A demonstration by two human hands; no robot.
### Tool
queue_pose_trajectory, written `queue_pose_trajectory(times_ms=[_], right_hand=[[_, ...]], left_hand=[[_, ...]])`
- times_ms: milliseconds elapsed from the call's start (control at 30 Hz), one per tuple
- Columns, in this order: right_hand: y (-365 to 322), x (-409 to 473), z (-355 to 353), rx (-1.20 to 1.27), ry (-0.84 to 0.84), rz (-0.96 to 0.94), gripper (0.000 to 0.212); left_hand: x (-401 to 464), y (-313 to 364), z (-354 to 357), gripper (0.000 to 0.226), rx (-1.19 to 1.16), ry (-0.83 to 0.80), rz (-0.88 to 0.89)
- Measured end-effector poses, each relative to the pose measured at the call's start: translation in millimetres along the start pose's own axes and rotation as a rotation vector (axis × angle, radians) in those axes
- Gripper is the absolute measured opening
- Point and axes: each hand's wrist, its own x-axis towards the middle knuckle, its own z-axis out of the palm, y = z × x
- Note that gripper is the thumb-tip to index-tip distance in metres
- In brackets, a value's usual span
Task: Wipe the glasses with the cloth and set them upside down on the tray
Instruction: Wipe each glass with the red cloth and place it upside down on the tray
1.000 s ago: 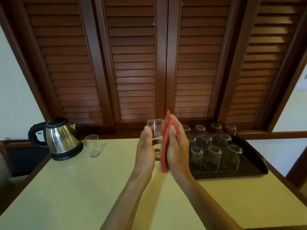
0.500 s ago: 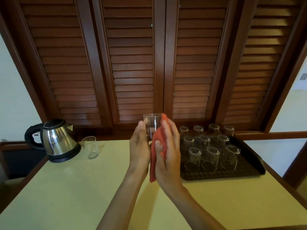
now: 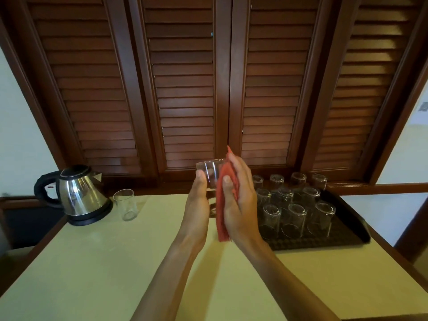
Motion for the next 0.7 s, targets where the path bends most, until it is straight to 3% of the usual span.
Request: queue_pose_trajectory(times_ms=[67,133,200,267,300,400,467,500,633,700], right_hand=[[3.9,-8.3,3.3,-0.14,-0.062,-0.196,0.048],[13.3,-24.6,6.0,-0.131,-0.11,-0.246,0.05],[16.3,-24.0,5.3,0.038,-0.074,-0.056,0.058],[13.6,-6.5,2.2,0.203,-0.03,0.174,0.057],[10.9,0.6,0.0,0.189,-0.025,0.194,0.054],[5.3,-3.7,0.3,-0.082,-0.082,-0.116,0.049],[10.7,-23.4,1.5,-0.062,-0.14,-0.201,0.047],[11.2,-33.7,1.7,0.052,-0.129,-0.102,0.046],[3.3,-35.6,-3.4,0.692,0.047,0.692,0.041],[1.3,-25.5,-12.0,0.924,0.043,0.982,0.038]], left_hand=[[6.5,4.8,-3.9,0.061,-0.034,0.021,-0.026],[11.2,7.9,-6.7,0.074,-0.053,0.02,0.007],[10.5,3.1,-6.6,0.08,-0.007,0.013,0.047],[7.0,-5.1,-3.6,0.072,0.046,0.018,0.047],[6.1,-8.6,-2.4,0.07,0.056,0.012,0.039],[8.7,-6.0,-1.5,0.064,-0.02,0.007,0.062],[10.2,1.8,-3.0,0.056,-0.119,0.078,0.101],[11.0,4.2,-3.3,0.057,-0.124,0.111,0.126],[13.1,-2.3,-5.7,0.079,-0.074,0.148,0.186],[13.2,-7.4,-7.1,0.07,-0.035,0.143,0.23]])
